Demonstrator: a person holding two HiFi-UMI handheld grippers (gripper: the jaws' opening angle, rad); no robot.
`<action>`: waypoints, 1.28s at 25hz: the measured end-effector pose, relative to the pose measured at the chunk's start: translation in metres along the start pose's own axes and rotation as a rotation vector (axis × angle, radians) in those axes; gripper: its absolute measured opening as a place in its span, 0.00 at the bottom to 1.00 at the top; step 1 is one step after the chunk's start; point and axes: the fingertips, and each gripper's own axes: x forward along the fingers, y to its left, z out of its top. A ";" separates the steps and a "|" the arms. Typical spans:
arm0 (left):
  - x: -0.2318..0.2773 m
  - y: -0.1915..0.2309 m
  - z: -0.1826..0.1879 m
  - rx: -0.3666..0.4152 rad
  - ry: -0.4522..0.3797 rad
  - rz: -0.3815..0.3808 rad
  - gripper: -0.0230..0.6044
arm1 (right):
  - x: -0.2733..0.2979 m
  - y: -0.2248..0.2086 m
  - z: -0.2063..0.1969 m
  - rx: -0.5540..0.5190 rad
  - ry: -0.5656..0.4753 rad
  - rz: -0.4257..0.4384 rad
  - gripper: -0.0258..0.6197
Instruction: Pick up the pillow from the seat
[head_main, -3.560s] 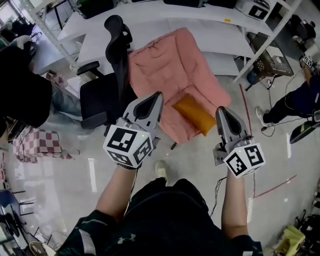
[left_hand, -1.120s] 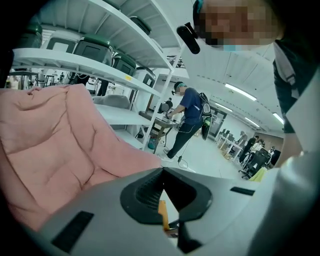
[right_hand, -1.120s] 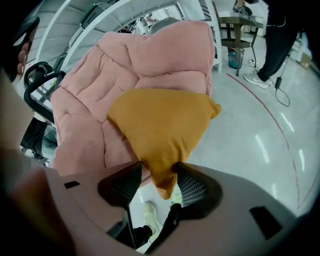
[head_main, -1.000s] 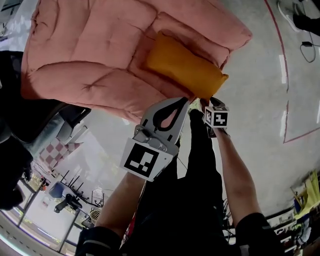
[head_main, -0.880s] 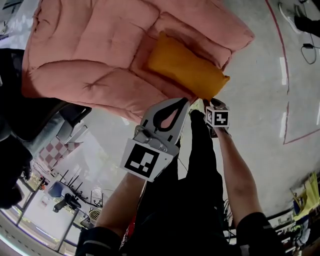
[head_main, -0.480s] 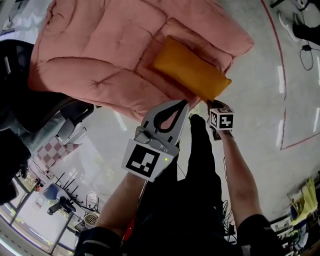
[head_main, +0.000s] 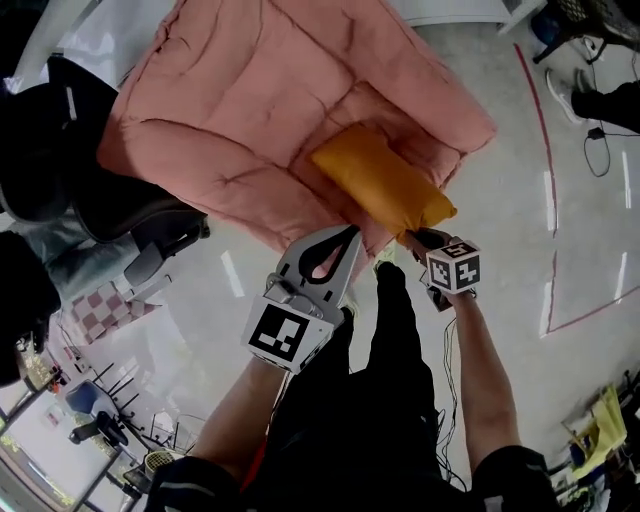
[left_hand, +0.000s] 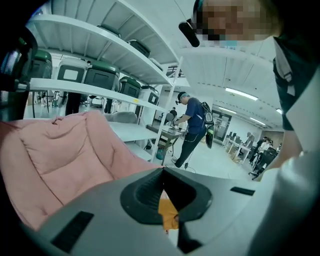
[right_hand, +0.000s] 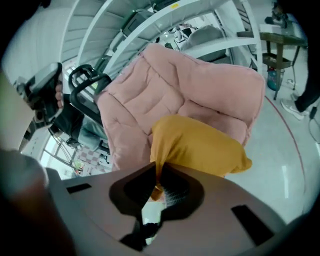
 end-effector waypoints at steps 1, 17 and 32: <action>-0.007 0.001 0.004 0.001 -0.006 0.007 0.04 | -0.006 0.012 0.009 0.001 -0.018 0.035 0.07; -0.123 0.019 0.102 0.015 -0.198 0.136 0.04 | -0.132 0.162 0.119 0.240 -0.376 0.341 0.07; -0.239 0.023 0.191 -0.027 -0.364 0.272 0.04 | -0.289 0.301 0.229 -0.014 -0.793 0.237 0.07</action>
